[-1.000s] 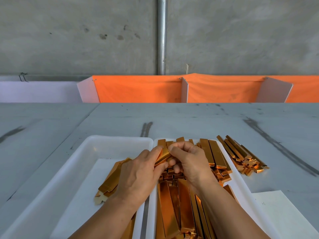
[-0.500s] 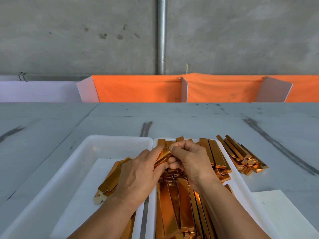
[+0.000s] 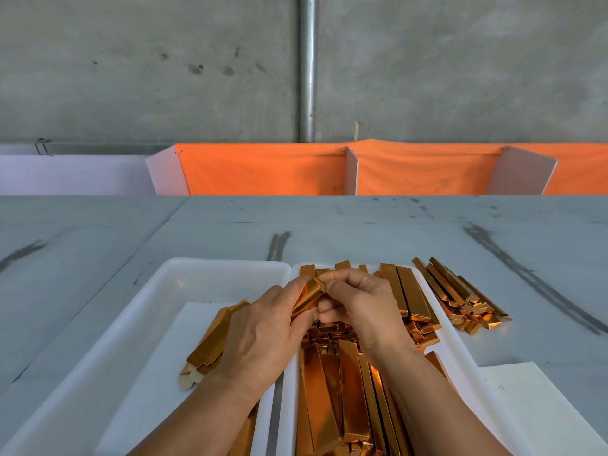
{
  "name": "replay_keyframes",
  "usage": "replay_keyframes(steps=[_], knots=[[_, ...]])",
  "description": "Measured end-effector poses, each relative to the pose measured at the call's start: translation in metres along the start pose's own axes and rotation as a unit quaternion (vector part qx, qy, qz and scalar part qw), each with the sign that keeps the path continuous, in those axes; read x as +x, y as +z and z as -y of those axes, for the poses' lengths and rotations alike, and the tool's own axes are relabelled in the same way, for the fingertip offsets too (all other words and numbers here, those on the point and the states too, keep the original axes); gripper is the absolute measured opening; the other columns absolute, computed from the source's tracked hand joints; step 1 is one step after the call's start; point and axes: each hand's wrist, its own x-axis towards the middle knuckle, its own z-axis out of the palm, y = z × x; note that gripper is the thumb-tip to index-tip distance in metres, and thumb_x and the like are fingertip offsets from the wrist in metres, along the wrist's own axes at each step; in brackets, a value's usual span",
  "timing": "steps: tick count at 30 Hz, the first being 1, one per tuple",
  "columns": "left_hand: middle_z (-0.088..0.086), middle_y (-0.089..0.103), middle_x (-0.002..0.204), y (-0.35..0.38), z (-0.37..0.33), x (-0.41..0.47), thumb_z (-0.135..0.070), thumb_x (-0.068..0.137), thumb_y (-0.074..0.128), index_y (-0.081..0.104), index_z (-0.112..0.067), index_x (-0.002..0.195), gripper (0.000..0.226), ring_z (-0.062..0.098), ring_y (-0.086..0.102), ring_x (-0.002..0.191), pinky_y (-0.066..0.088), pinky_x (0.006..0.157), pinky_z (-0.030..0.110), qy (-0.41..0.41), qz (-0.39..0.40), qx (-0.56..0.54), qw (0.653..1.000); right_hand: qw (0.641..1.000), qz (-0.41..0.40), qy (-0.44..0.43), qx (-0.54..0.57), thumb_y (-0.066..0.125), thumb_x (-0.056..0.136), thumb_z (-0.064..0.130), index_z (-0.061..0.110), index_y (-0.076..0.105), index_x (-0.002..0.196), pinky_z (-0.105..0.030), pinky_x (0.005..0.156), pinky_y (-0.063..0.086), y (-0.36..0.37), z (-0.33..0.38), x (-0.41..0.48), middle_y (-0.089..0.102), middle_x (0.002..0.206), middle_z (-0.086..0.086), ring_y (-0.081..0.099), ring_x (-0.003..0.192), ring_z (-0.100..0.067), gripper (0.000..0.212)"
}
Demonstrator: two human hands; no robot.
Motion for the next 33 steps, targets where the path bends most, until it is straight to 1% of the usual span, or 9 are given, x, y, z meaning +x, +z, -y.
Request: replay_keyframes(steps=[3,10,15,18,23,26,29,31,33], knots=[[-0.013,0.058,0.1,-0.002,-0.001,0.0,-0.059,0.093,0.037,0.034,-0.038,0.141,0.054,0.004,0.058,0.086,0.048,0.072,0.017,-0.004,0.0,-0.016,1.0,1.0,0.008,0.003,0.009,0.056,0.096,0.001,0.01,0.073,0.096,-0.022,0.054,0.056,-0.001,0.001,0.0,0.07,0.064,-0.012,0.066,0.052,-0.017,0.019],[-0.013,0.059,0.106,-0.003,-0.002,0.0,-0.058,0.092,0.039,0.035,-0.036,0.143,0.055,0.005,0.059,0.092,0.051,0.079,0.02,-0.023,-0.002,-0.039,0.999,1.0,0.027,-0.004,0.011,0.061,0.095,0.007,0.011,0.074,0.101,-0.022,0.06,0.058,0.0,0.0,0.0,0.072,0.069,-0.014,0.068,0.056,-0.016,0.015],[-0.011,0.06,0.11,-0.004,-0.002,0.0,-0.057,0.093,0.039,0.034,-0.034,0.145,0.058,0.006,0.06,0.095,0.051,0.079,0.021,-0.033,-0.005,-0.036,0.999,0.999,0.031,-0.028,-0.011,0.063,0.094,0.008,0.012,0.075,0.104,-0.022,0.064,0.058,0.001,-0.002,-0.002,0.072,0.069,-0.012,0.068,0.058,-0.015,0.016],[-0.011,0.061,0.111,-0.003,-0.002,0.0,-0.057,0.093,0.04,0.033,-0.035,0.146,0.058,0.007,0.061,0.095,0.051,0.079,0.02,-0.038,-0.007,-0.032,0.999,0.998,0.029,-0.041,-0.022,0.064,0.094,0.007,0.011,0.075,0.106,-0.023,0.063,0.058,0.002,-0.003,-0.003,0.072,0.07,-0.014,0.067,0.057,-0.014,0.017],[-0.011,0.061,0.11,-0.003,-0.001,0.0,-0.058,0.093,0.038,0.03,-0.036,0.146,0.058,0.007,0.062,0.093,0.049,0.075,0.019,-0.036,-0.009,-0.01,0.999,0.997,0.017,-0.056,-0.057,0.069,0.091,0.015,0.017,0.077,0.097,-0.024,0.063,0.056,0.004,-0.005,-0.003,0.074,0.073,-0.011,0.067,0.059,-0.015,0.011],[-0.012,0.06,0.105,-0.002,-0.001,0.0,-0.06,0.092,0.036,0.027,-0.04,0.147,0.059,0.007,0.061,0.087,0.049,0.071,0.019,-0.021,-0.001,0.012,1.0,0.997,0.007,-0.047,-0.067,0.073,0.088,0.015,0.014,0.074,0.09,-0.024,0.06,0.056,0.005,-0.005,-0.002,0.072,0.069,-0.007,0.066,0.058,-0.015,0.003],[-0.014,0.058,0.103,-0.003,-0.002,0.0,-0.061,0.09,0.045,0.024,-0.043,0.148,0.065,0.005,0.058,0.084,0.045,0.068,0.017,-0.021,0.003,0.014,1.0,0.995,-0.028,-0.037,-0.094,0.072,0.088,0.014,0.016,0.073,0.085,-0.023,0.06,0.057,0.005,-0.006,0.0,0.072,0.066,-0.004,0.069,0.058,-0.014,0.004],[-0.015,0.053,0.106,-0.008,-0.002,0.002,-0.063,0.083,0.057,0.02,-0.045,0.147,0.077,0.002,0.053,0.086,0.041,0.069,0.017,-0.042,-0.004,-0.01,0.999,0.993,-0.07,-0.037,-0.091,0.071,0.09,0.014,0.017,0.072,0.085,-0.022,0.061,0.057,0.002,-0.005,0.002,0.072,0.066,-0.002,0.071,0.059,-0.013,0.006],[-0.018,0.044,0.11,-0.012,0.001,0.005,-0.061,0.074,0.07,0.016,-0.046,0.146,0.092,0.001,0.05,0.09,0.043,0.073,0.019,-0.073,-0.025,-0.061,0.995,0.991,-0.117,-0.032,-0.053,0.069,0.091,0.015,0.017,0.071,0.087,-0.021,0.062,0.057,-0.003,-0.003,0.004,0.073,0.067,-0.001,0.071,0.061,-0.012,0.005]])
